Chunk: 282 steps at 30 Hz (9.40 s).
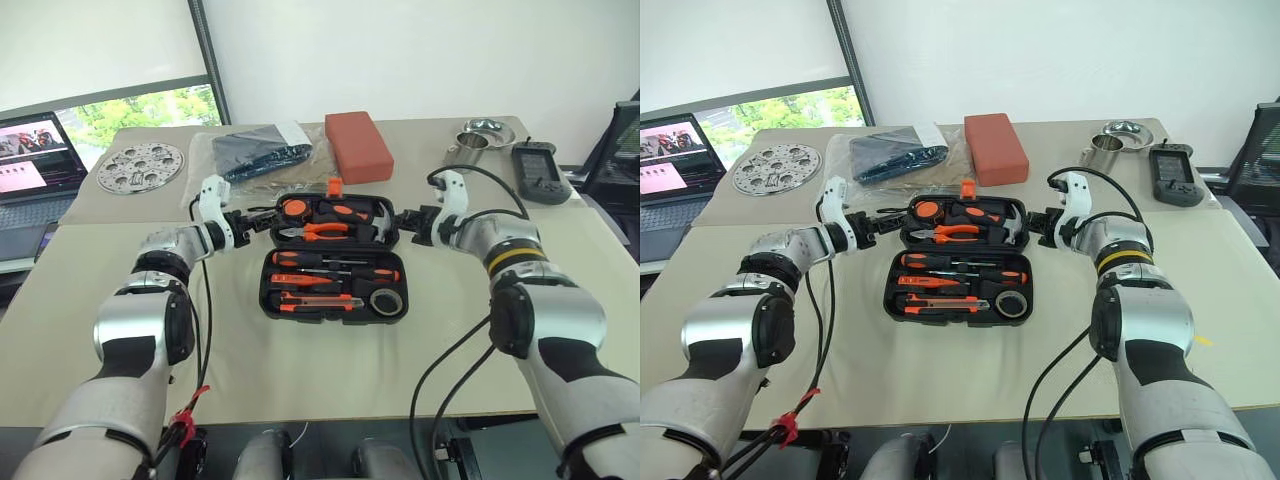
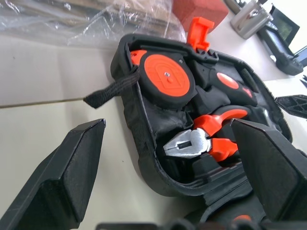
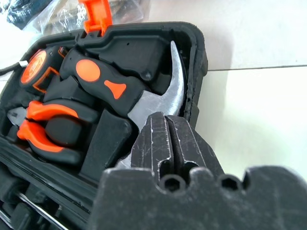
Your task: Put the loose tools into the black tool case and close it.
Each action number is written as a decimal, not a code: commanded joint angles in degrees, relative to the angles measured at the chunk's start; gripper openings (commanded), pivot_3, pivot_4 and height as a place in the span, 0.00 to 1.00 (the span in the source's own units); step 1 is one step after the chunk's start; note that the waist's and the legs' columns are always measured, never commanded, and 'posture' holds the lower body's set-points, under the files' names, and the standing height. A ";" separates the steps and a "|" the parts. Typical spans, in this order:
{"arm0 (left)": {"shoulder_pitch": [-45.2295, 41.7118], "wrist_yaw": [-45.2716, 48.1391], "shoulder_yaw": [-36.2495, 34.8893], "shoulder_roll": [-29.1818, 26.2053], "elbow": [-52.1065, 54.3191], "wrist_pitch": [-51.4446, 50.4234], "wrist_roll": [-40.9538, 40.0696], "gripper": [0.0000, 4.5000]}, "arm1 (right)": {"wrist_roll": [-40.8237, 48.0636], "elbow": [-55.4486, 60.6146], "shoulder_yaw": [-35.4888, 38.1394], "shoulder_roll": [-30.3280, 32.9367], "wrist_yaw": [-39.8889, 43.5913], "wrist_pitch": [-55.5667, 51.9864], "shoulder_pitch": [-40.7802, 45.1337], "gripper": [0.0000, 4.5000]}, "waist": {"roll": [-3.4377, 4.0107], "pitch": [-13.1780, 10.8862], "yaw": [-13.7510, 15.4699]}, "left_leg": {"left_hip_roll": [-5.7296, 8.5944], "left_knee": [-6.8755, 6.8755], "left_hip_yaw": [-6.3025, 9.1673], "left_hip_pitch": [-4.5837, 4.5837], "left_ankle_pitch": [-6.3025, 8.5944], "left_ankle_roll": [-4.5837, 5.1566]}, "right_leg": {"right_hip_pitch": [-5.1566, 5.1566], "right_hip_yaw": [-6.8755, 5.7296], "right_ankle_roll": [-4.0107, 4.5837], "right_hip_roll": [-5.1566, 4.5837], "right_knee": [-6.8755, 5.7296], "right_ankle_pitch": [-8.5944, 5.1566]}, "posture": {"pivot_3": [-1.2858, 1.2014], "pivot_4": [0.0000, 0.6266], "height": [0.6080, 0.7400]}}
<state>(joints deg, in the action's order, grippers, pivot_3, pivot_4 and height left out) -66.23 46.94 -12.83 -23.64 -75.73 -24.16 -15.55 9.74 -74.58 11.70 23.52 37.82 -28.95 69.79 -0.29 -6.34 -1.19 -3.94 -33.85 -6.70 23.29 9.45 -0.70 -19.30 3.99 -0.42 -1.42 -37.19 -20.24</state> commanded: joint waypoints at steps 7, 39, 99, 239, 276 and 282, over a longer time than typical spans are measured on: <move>-1.41 -1.26 -1.12 0.47 0.22 1.30 2.15 1.00 | -3.15 0.44 -1.59 -0.69 0.60 2.19 -0.39 0.01 | 0.01 0.00 -0.05 | 0.00 0.00 0.00 -0.02 -0.01 -0.02 | 0.01 -0.01 0.00 0.01 -0.01 0.00 | 0.52 0.24 1.00; -3.17 -5.06 -0.99 3.06 -0.28 7.18 7.93 1.00 | -5.58 -0.26 -0.69 -1.44 -2.44 4.77 -2.24 0.01 | 0.00 0.01 0.07 | 0.02 -0.04 -0.10 -0.14 -0.05 -0.09 | 0.11 -0.06 0.00 -0.01 0.01 0.00 | 0.52 0.24 1.00; -0.88 -8.87 -3.62 2.89 -0.60 11.81 10.51 0.00 | -4.97 6.08 -3.53 -1.28 7.56 11.37 -3.77 0.00 | 0.00 0.00 -1.54 | -0.04 0.02 -0.10 -0.39 -0.15 -0.26 | 0.08 -0.06 0.00 0.04 -0.05 0.00 | 0.52 0.24 1.00; 9.20 35.26 18.46 -8.93 12.40 47.30 17.23 1.00 | 17.53 89.94 -20.02 1.04 -1.98 -12.69 -57.52 0.02 | -0.48 -0.26 0.14 | -0.14 -0.06 0.10 -0.69 0.43 0.70 | 0.56 -0.04 0.10 0.11 0.11 -0.06 | 0.52 0.24 1.00; 17.57 36.69 13.83 -7.98 23.60 31.01 8.80 1.00 | 9.70 99.80 -30.45 -15.90 -24.64 -31.64 -52.54 0.99 | -0.41 0.60 0.31 | -0.39 -0.10 0.14 -0.23 0.35 0.58 | 0.07 -0.07 0.11 0.18 0.00 -0.05 | 0.52 0.24 1.00; 18.51 35.90 13.88 -8.12 25.35 30.05 8.30 1.00 | 5.35 98.80 -30.58 -22.14 -32.04 -31.58 -52.35 0.99 | -0.41 0.60 0.32 | -0.38 -0.07 0.14 -0.16 0.35 0.57 | 0.02 -0.10 0.11 0.15 0.02 -0.05 | 0.52 0.24 1.00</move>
<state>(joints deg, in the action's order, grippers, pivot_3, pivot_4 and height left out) -48.52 83.30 1.10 -31.34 -51.90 6.31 -6.99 16.47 22.70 -19.50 2.84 8.08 -60.75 16.93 -0.70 -5.74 -0.86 -4.31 -33.92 -6.56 23.13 9.80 -0.14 -19.29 3.88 -0.31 -1.27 -37.17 -20.30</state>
